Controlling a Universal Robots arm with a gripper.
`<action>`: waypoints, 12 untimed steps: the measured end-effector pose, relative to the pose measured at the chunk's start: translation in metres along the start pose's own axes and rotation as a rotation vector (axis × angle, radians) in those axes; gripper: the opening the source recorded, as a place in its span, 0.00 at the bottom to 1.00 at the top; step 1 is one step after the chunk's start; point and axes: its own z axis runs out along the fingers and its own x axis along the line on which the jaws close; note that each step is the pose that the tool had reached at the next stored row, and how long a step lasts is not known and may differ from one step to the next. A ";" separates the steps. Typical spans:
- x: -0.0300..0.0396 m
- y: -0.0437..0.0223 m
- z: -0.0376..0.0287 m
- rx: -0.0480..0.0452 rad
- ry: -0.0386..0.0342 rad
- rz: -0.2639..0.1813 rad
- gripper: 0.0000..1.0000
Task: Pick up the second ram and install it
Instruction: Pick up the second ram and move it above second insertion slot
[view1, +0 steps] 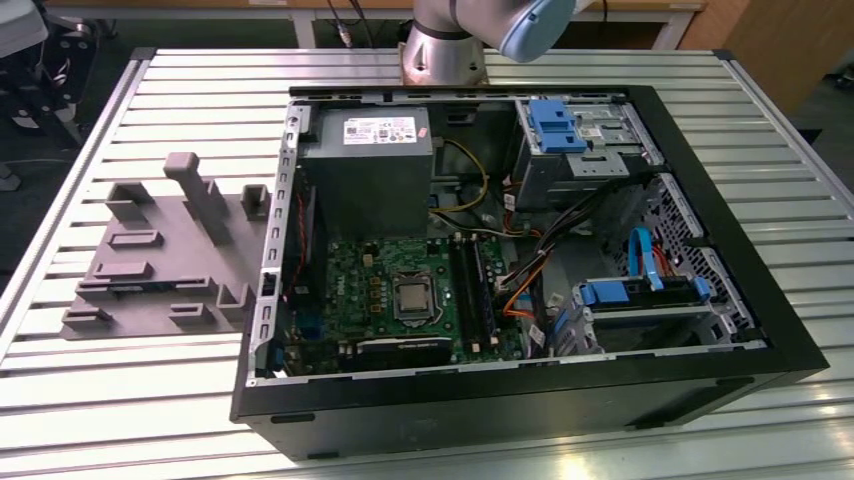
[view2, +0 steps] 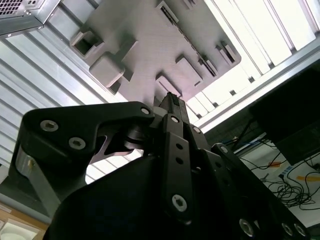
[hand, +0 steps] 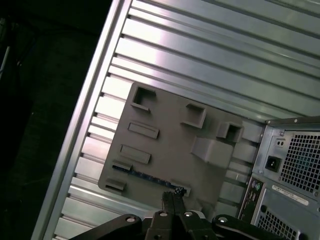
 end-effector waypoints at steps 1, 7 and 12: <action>0.0000 0.0000 0.0000 0.0000 0.0002 -0.005 0.11; 0.0000 -0.0001 0.0000 -0.0003 0.0013 -0.028 0.11; 0.0000 -0.0001 0.0000 -0.0006 0.0021 -0.049 0.11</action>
